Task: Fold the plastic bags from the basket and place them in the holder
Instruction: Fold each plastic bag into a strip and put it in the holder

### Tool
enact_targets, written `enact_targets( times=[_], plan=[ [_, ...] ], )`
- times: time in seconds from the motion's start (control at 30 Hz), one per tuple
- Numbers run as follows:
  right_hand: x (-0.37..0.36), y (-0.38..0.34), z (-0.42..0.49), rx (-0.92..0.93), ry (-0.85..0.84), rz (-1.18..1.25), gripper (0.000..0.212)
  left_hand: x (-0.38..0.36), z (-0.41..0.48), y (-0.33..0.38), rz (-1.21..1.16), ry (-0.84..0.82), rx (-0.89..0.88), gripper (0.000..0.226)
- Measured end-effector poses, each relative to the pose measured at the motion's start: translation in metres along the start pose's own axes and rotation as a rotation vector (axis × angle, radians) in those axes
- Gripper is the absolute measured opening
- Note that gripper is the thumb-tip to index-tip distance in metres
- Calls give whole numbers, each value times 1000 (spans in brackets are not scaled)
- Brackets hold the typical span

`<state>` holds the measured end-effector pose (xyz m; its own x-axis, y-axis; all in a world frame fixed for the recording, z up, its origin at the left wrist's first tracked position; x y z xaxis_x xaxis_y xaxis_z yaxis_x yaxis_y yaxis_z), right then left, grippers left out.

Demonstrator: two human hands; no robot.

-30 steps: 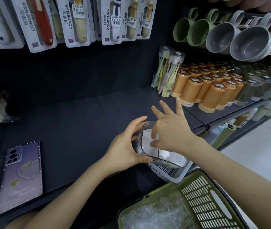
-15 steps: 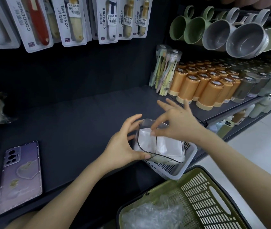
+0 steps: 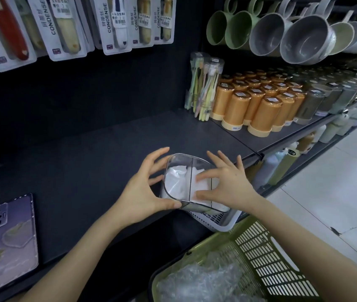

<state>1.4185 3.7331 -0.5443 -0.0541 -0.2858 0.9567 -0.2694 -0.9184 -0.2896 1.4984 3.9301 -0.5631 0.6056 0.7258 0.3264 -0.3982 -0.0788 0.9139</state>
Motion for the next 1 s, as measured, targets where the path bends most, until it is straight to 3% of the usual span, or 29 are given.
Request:
enact_targets(
  times=[0.2,0.3,0.47,0.67,0.9,1.0],
  plan=[
    [-17,-8,5,-31,80,-109,41,0,0,0,2,4,-12,106],
    [-17,-6,6,-34,50,-34,38,1,1,0,-2,-2,-14,107],
    [-4,1,4,-25,-105,226,2,2,0,1,-7,-35,-13,110],
    [-21,-1,3,-39,112,91,31,2,0,4,-32,-43,0,107],
    [-27,6,2,40,389,187,53,3,2,5,-48,-12,53,101],
    [-22,7,4,31,295,172,54,3,5,4,-77,8,82,98]
  ],
)
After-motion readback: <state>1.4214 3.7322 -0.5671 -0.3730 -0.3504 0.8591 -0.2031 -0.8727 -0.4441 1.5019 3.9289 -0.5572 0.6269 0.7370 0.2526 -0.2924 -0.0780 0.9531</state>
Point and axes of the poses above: each hand's wrist, its own z-axis towards the middle knuckle, its own x-axis out of the back of the hand, y = z × x, the point moved 1 cm from there along z, towards the middle knuckle, and after that the axes turned 4 degrees about -x, right-handed, at the moved point
